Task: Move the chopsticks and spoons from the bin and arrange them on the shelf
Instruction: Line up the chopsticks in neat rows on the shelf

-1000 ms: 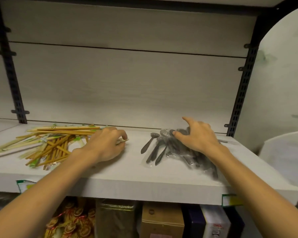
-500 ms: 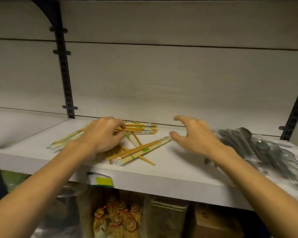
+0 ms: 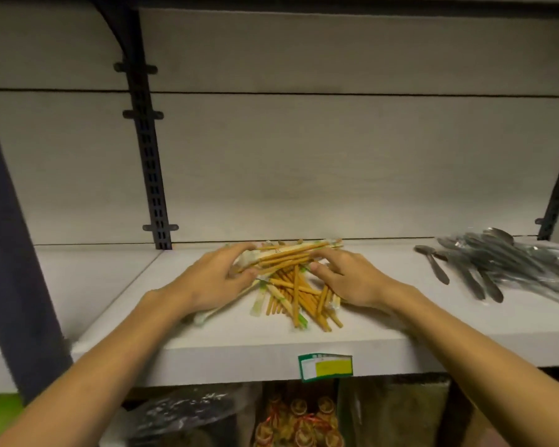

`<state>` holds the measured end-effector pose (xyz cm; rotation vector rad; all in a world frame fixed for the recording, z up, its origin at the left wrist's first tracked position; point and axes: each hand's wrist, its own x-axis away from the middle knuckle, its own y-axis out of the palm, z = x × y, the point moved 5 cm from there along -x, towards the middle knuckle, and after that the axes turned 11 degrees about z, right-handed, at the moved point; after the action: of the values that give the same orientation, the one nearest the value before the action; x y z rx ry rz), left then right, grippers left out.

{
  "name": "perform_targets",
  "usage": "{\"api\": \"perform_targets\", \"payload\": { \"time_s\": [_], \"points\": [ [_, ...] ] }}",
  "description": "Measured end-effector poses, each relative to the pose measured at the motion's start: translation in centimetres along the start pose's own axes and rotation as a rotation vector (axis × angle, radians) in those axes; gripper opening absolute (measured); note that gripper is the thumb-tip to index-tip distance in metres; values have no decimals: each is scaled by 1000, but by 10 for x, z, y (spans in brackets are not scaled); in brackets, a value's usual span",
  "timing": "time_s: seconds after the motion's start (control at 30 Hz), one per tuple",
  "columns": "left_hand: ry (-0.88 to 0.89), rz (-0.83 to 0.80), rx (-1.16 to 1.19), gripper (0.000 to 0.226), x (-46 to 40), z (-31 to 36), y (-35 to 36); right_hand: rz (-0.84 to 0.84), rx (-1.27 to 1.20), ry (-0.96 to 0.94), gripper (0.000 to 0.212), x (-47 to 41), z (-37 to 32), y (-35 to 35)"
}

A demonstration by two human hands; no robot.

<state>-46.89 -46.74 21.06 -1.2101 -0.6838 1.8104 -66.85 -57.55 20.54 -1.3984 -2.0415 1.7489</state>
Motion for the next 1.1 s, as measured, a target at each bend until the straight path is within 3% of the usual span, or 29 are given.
{"api": "perform_targets", "payload": {
  "time_s": [0.2, 0.47, 0.53, 0.67, 0.87, 1.0, 1.1],
  "points": [
    [51, -29, 198, 42, 1, -2, 8, 5, -133, 32, 38, -19, -11, 17],
    [101, -120, 199, 45, 10, 6, 11, -22, -183, 88, 54, -31, -10, 38],
    [102, -145, 227, 43, 11, 7, 10, -34, -187, 66, 50, -30, -17, 37],
    [98, -48, 247, 35, 10, 5, 7, 7, -248, 96, 43, -29, -20, 32],
    [52, 54, 151, 31, 11, -2, 2, 125, -154, 107, 34, -24, 0, 19],
    [71, 84, 146, 15, 11, -1, 1, 11, -118, 133, 45, -19, 4, 20],
    [102, 126, 206, 16, 13, 3, -1, -80, -41, 130, 43, -17, -4, 25]
  ]
}}
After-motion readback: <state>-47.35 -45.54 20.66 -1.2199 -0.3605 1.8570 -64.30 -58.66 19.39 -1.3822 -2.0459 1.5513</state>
